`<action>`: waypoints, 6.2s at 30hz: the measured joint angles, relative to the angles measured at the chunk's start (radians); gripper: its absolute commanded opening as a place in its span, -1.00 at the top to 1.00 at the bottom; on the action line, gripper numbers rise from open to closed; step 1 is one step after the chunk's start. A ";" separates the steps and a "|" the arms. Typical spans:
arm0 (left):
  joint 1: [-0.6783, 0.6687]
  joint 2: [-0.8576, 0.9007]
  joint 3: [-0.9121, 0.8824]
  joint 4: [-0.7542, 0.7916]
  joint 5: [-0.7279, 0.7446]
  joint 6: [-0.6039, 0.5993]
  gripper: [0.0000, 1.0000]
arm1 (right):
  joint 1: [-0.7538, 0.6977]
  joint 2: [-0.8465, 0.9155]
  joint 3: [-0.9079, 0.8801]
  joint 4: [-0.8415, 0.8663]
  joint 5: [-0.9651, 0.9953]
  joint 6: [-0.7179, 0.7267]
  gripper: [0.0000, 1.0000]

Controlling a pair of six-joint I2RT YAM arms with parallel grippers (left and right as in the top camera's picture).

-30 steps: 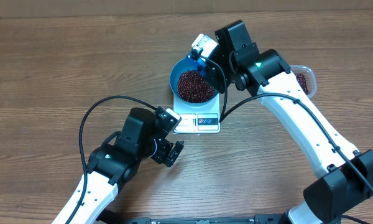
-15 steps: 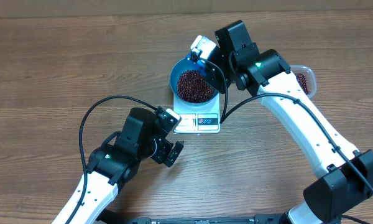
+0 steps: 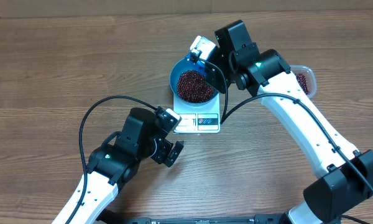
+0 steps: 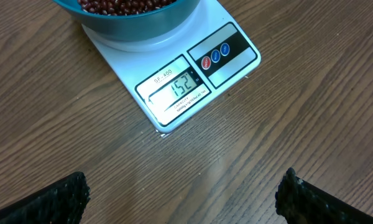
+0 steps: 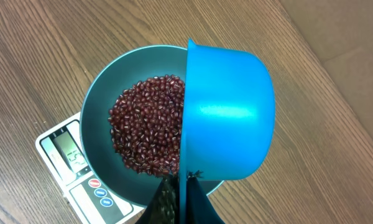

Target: Scoop item into bowl and weigh 150g on scale

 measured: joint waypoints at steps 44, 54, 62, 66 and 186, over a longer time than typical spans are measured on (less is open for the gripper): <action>0.000 0.000 0.000 0.000 0.000 0.000 -0.99 | -0.060 0.045 0.000 0.018 -0.076 0.285 0.92; 0.000 0.000 0.000 0.000 0.000 0.000 -0.99 | -0.060 0.046 0.000 0.052 -0.045 0.285 0.92; 0.000 0.000 0.000 0.000 0.000 0.000 -0.99 | -0.061 0.073 0.000 0.065 -0.045 0.285 0.92; 0.000 0.000 0.000 0.000 0.000 0.000 -0.99 | -0.061 0.094 0.000 0.064 -0.044 0.285 0.92; 0.000 0.000 0.000 0.000 0.000 0.000 -0.99 | -0.121 0.180 0.282 -0.314 -0.357 0.290 0.92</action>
